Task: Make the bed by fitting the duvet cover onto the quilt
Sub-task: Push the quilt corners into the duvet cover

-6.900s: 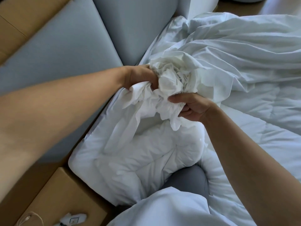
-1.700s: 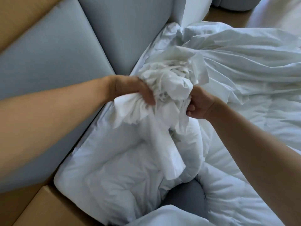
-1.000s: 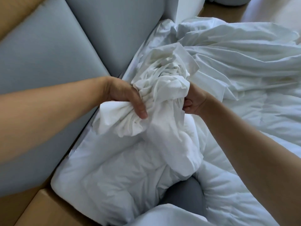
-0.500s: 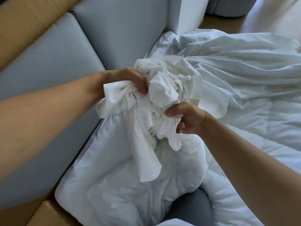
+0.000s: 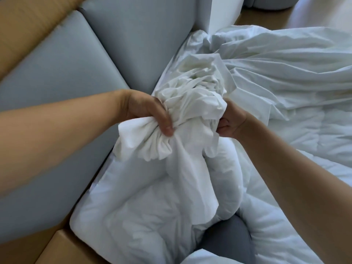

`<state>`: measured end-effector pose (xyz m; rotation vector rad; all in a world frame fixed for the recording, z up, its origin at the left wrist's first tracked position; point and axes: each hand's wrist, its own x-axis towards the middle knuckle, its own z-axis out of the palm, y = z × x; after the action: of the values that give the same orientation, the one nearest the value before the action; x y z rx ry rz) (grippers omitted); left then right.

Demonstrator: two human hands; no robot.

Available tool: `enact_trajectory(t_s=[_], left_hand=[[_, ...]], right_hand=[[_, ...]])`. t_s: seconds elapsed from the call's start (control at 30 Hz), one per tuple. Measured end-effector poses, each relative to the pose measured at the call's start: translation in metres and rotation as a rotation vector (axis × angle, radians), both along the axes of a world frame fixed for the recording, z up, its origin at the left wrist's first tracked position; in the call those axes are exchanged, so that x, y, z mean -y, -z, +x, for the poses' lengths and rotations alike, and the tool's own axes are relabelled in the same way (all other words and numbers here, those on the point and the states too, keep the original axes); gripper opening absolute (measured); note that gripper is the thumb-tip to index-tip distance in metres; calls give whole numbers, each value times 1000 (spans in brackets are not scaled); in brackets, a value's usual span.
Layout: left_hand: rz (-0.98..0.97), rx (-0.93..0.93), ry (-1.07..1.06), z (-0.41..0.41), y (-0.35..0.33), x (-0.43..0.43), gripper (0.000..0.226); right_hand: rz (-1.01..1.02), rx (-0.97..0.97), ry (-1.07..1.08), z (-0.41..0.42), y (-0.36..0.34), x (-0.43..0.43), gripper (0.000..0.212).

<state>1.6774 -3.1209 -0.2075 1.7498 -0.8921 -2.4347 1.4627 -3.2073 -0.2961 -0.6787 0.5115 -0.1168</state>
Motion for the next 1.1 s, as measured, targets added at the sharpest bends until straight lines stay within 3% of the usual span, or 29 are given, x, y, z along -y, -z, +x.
enact_trajectory(t_s=[0.07, 0.1, 0.2, 0.27, 0.33, 0.47, 0.53, 0.67, 0.83, 0.9, 0.97, 1.03, 1.1], left_hand=[[-5, -16, -30, 3, 1, -6, 26], [15, -57, -24, 6, 0, -9, 30], [19, -161, -20, 18, -5, -9, 39], [-79, -88, -11, 23, -4, -1, 41], [-184, 47, 10, 21, -2, 7, 36], [-336, 189, -120, 12, 10, 19, 30], [-356, 217, -153, 12, 16, 21, 39], [-356, 215, -149, 14, 22, 21, 54], [-399, 204, -124, 14, 27, 24, 47], [-409, 198, -142, 10, 31, 25, 36], [-409, 200, -183, 7, 36, 25, 28], [-371, 167, -193, 9, 35, 25, 23], [-269, 105, -125, 17, 30, 23, 20]], right_hand=[[2, -52, 3, -4, 0, 1, 64], [-5, -69, -4, -7, 3, 3, 59], [-3, -90, -148, -13, 8, -2, 24], [99, 16, -359, -15, 11, -14, 40], [125, 125, -480, -10, 12, -25, 38], [111, 257, -419, 7, 7, -34, 28], [87, 160, -376, 5, 11, -31, 47], [135, 134, -199, -6, 16, -25, 63], [144, 212, -212, -11, 14, -32, 33], [205, 196, -266, -10, 14, -40, 39], [250, 148, -301, -8, 17, -42, 60], [175, 76, -288, -9, 16, -39, 75], [54, 11, -245, -11, 12, -33, 56]])
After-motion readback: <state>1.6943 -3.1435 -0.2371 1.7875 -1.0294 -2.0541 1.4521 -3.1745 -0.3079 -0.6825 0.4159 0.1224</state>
